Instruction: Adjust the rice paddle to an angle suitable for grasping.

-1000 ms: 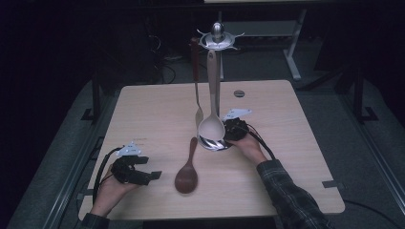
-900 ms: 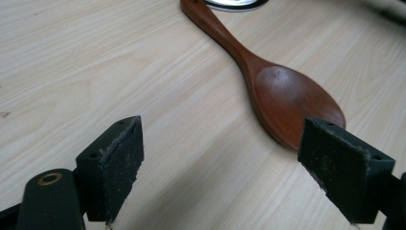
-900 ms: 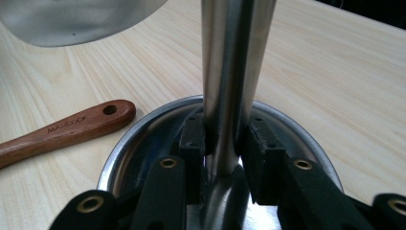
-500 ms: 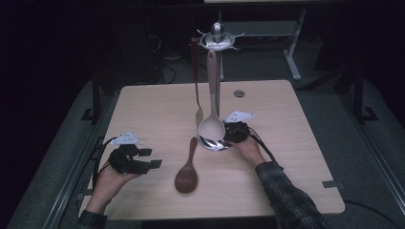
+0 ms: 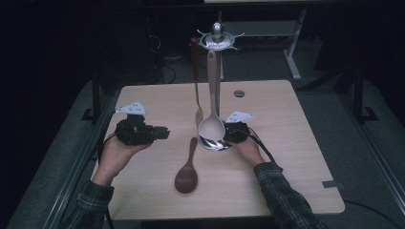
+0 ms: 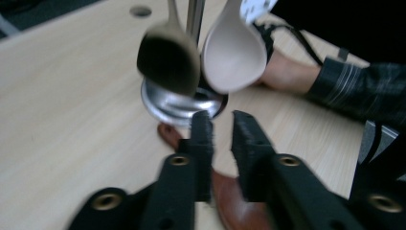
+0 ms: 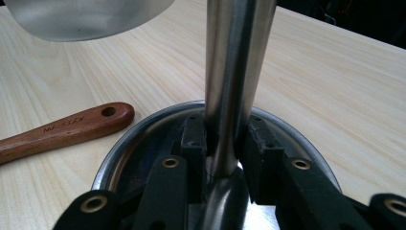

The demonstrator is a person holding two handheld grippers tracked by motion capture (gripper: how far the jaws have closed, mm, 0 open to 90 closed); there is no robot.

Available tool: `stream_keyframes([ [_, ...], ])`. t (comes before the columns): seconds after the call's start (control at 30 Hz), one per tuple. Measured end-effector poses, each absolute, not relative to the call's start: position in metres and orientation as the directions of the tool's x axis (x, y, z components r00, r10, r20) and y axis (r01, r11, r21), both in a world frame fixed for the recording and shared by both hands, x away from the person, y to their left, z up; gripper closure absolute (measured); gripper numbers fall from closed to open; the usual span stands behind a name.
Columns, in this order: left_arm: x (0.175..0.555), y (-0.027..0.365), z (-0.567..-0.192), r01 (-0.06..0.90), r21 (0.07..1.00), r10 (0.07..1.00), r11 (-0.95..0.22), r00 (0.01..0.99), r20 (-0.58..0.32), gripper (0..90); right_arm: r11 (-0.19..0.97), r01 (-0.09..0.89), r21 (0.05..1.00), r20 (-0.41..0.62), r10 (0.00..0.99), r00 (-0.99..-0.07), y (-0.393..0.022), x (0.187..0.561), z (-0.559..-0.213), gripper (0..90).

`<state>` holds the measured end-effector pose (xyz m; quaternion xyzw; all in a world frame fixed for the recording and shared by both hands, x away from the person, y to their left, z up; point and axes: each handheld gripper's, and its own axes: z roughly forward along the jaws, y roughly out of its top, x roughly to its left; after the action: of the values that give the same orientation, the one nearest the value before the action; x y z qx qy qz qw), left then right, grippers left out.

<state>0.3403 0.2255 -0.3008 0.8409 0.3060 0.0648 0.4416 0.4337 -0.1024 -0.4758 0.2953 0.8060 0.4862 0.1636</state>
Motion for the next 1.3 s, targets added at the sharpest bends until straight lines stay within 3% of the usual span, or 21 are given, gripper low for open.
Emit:
stream_keyframes([
  [0.1, 0.349, 0.217, -0.284, 0.441, 0.786, 0.548, -0.434, 0.822, -0.158, 89.5, 0.354, 0.317, 0.880, 0.024, 0.634, -0.773, -0.102, 0.434, -0.476, 72.2],
  [0.8, 0.393, 0.158, -0.143, 0.286, 0.842, 0.469, -0.458, 0.882, -0.044, 90.0, 0.354, 0.321, 0.878, 0.026, 0.635, -0.772, -0.102, 0.434, -0.476, 72.2],
  [1.3, 0.415, 0.145, -0.123, 0.276, 0.849, 0.493, -0.451, 0.870, -0.021, 90.0, 0.354, 0.323, 0.878, 0.027, 0.636, -0.771, -0.102, 0.434, -0.476, 72.2],
])
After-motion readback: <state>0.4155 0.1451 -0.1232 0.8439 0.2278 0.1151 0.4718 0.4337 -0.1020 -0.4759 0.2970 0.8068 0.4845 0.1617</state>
